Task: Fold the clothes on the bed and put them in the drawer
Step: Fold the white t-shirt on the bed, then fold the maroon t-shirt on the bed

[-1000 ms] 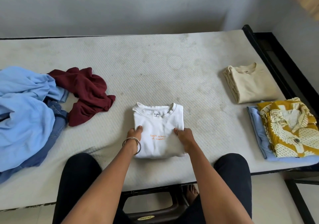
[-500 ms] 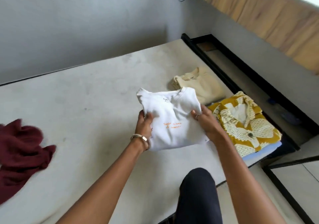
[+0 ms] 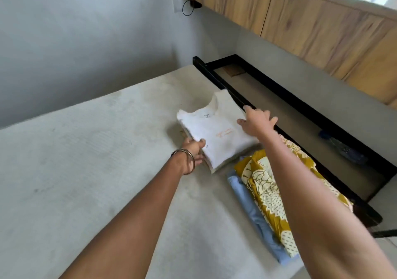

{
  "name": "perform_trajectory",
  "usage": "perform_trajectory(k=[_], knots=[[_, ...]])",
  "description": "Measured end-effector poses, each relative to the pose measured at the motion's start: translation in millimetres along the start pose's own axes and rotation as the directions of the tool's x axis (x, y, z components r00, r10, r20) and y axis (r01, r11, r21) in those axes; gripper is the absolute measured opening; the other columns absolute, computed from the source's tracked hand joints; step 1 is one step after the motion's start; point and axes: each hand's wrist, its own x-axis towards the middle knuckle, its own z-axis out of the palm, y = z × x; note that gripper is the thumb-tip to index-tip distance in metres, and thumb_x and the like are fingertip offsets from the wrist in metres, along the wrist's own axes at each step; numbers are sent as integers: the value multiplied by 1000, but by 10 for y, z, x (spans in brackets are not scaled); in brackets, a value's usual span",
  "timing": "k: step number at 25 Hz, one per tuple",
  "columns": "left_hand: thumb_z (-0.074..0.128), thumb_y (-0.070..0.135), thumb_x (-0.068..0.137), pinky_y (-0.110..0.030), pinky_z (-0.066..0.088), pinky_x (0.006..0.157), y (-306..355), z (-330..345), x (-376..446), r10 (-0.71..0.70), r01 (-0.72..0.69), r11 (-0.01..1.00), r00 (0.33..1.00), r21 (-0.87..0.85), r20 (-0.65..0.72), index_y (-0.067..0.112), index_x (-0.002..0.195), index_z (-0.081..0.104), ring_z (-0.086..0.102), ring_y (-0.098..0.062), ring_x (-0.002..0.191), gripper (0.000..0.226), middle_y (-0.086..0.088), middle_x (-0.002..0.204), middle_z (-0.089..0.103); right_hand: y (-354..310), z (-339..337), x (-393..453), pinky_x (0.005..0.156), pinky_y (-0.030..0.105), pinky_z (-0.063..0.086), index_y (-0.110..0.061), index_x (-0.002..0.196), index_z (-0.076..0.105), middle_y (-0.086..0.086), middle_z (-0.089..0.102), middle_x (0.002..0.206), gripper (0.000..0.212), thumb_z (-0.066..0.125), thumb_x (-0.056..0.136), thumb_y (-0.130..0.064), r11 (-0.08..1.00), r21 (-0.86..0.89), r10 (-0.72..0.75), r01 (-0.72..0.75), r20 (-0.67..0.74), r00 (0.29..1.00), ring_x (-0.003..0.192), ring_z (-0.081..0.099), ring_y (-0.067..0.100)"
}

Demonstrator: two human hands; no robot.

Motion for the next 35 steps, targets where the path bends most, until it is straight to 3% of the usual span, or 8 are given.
perform_trajectory(k=[4,7,11,15,21,25,29,35], knots=[[53,8,96,-37,48,73,-390,-59,116,-34,35,999,999,-14,42,30,122,47,63,-15,74,34,2,103,65,85,715,-252,114,61,14,-33,150,25,9,20,160,51,38,102,-45,991,13,-132,131,146,980,144,18,41],[52,5,96,-31,47,61,-598,-83,18,-28,29,999,998,-25,51,24,131,44,67,-16,64,40,4,100,64,-18,854,-340,116,61,8,-27,152,19,15,2,164,51,35,104,-35,993,-48,-102,104,37,994,148,1,44],[52,0,91,-23,43,48,-878,-278,-157,-52,63,990,995,122,-89,15,119,59,64,-20,62,33,-6,100,70,-287,1000,-710,105,57,38,-8,135,46,24,34,147,40,51,97,-16,950,-42,-310,308,-213,927,135,30,43],[49,-2,91,-18,34,40,-992,-712,-470,-34,73,986,968,153,-247,7,109,63,57,-16,49,25,-7,78,67,-266,1273,-1205,118,53,20,-11,143,34,18,16,158,57,49,89,-2,970,-36,-237,239,65,969,149,6,38],[47,2,93,-11,39,38,-1024,-1428,-1444,167,-48,922,944,384,-284,7,102,68,59,-16,57,24,-12,86,70,-1026,1010,-2027,96,45,45,-17,128,57,7,65,118,46,49,86,-2,908,332,-297,255,80,952,119,54,29],[49,8,94,-26,57,70,-1259,-2244,-2140,332,-144,848,894,510,-301,13,96,71,67,-18,65,23,-5,79,73,-1734,946,-2819,85,40,53,-11,118,63,3,69,85,48,42,79,7,769,513,-489,383,84,868,91,67,24],[51,12,90,-36,53,82,-1622,-3364,-2790,442,-63,753,786,655,-432,28,88,70,69,-20,81,25,6,74,73,-2536,1222,-3508,80,46,56,-17,109,67,-5,67,75,41,45,80,4,674,584,-619,453,112,778,74,68,14],[65,9,82,-44,45,80,-2241,-4986,-3527,507,483,551,453,680,-733,18,117,63,56,-38,102,36,-14,105,65,-3663,1932,-4363,82,44,55,-18,118,63,-10,65,82,36,51,89,-2,620,569,-737,541,184,651,87,68,19]])
